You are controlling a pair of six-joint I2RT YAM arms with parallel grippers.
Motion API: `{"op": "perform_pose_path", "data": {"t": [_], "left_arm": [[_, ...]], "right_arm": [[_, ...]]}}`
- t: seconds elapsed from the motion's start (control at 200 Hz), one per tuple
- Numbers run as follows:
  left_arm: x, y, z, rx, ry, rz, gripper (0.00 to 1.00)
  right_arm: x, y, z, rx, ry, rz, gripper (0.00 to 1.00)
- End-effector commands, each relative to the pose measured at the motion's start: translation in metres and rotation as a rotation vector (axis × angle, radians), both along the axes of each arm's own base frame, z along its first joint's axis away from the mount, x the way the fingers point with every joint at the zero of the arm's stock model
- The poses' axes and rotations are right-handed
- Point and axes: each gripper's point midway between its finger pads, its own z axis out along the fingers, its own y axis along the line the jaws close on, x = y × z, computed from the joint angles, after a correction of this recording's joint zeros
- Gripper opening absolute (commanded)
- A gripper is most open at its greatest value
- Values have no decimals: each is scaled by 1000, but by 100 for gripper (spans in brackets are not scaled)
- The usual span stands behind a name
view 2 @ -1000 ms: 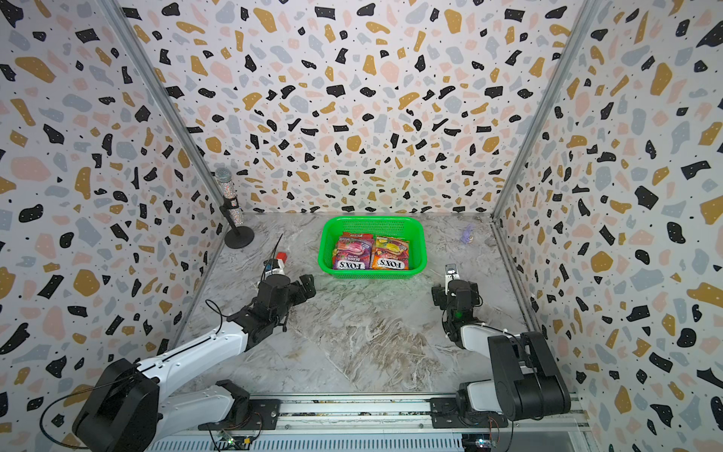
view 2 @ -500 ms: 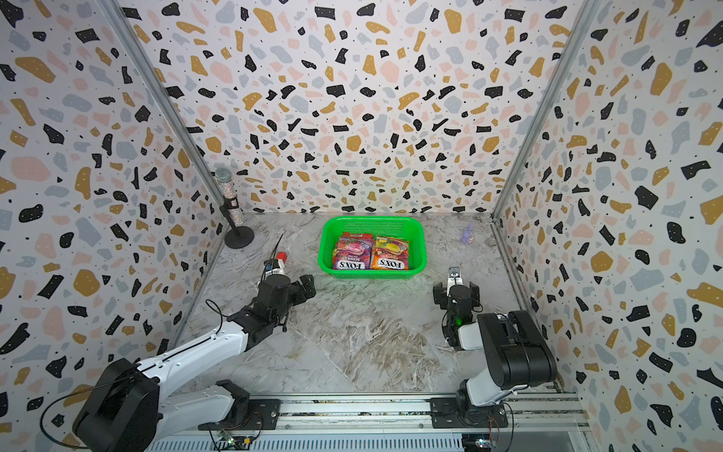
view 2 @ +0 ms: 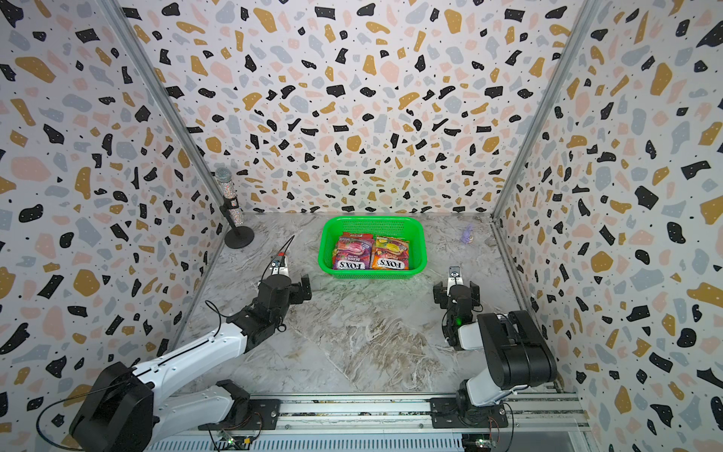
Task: Put the candies in the basket
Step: Reset both arms
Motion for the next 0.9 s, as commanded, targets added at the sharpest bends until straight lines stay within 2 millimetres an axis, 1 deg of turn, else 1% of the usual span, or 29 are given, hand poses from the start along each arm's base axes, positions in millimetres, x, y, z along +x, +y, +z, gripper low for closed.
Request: {"op": "perform_pose_path", "data": {"t": [0.0,0.075,0.14,0.18,0.265,0.305,0.375,0.406,0.496,0.526,0.586,0.611,0.636,0.671,0.681,0.711,0.726,0.791,0.816,0.846,0.871,0.881,0.896], "left_arm": [[9,28,34,188,-81,131,100],[8,42,37,260,-93,197,100],[7,47,32,314,-100,212,100],[8,48,31,331,-119,207,100],[9,46,16,357,-163,138,100],[10,46,18,356,-202,126,100],[14,39,16,346,-195,45,100],[15,38,16,336,-195,27,100],[20,46,17,331,-191,33,100],[20,48,13,340,-181,30,100],[20,59,-2,371,-136,56,100],[19,67,-9,348,-120,100,100],[19,72,-22,336,-97,109,100],[19,74,-35,307,-106,100,100],[20,76,-37,307,-122,102,100],[21,84,-31,303,-190,146,100],[20,84,-30,300,-201,149,100],[19,83,-37,235,-120,111,100],[20,93,-40,185,-113,117,100],[19,104,-49,112,-129,135,100],[21,118,-46,71,-193,178,100],[21,119,-46,66,-209,174,100],[20,116,-48,63,-216,147,100]], "right_arm": [[7,-3,17,14,-58,-23,100],[7,-3,17,14,-57,-22,100],[7,-3,17,13,-57,-22,100],[7,-3,17,13,-59,-21,100],[7,-3,17,12,-60,-22,100],[7,-3,17,13,-59,-22,100],[7,-2,17,13,-59,-21,100],[7,-3,17,13,-58,-22,100],[7,-3,17,13,-59,-22,100],[7,-3,17,13,-58,-23,100],[7,-3,17,12,-58,-23,100],[7,-3,17,13,-60,-22,100],[7,-3,17,12,-59,-23,100],[7,-3,17,13,-58,-23,100],[7,-3,17,12,-59,-22,100],[7,-3,17,12,-61,-23,100],[7,-3,17,13,-60,-24,100],[7,-3,17,13,-61,-23,100],[7,-3,17,13,-60,-23,100],[7,-3,17,13,-61,-23,100],[7,-3,17,13,-60,-24,100],[7,-3,17,13,-61,-24,100],[7,-3,17,13,-61,-23,100]]}}
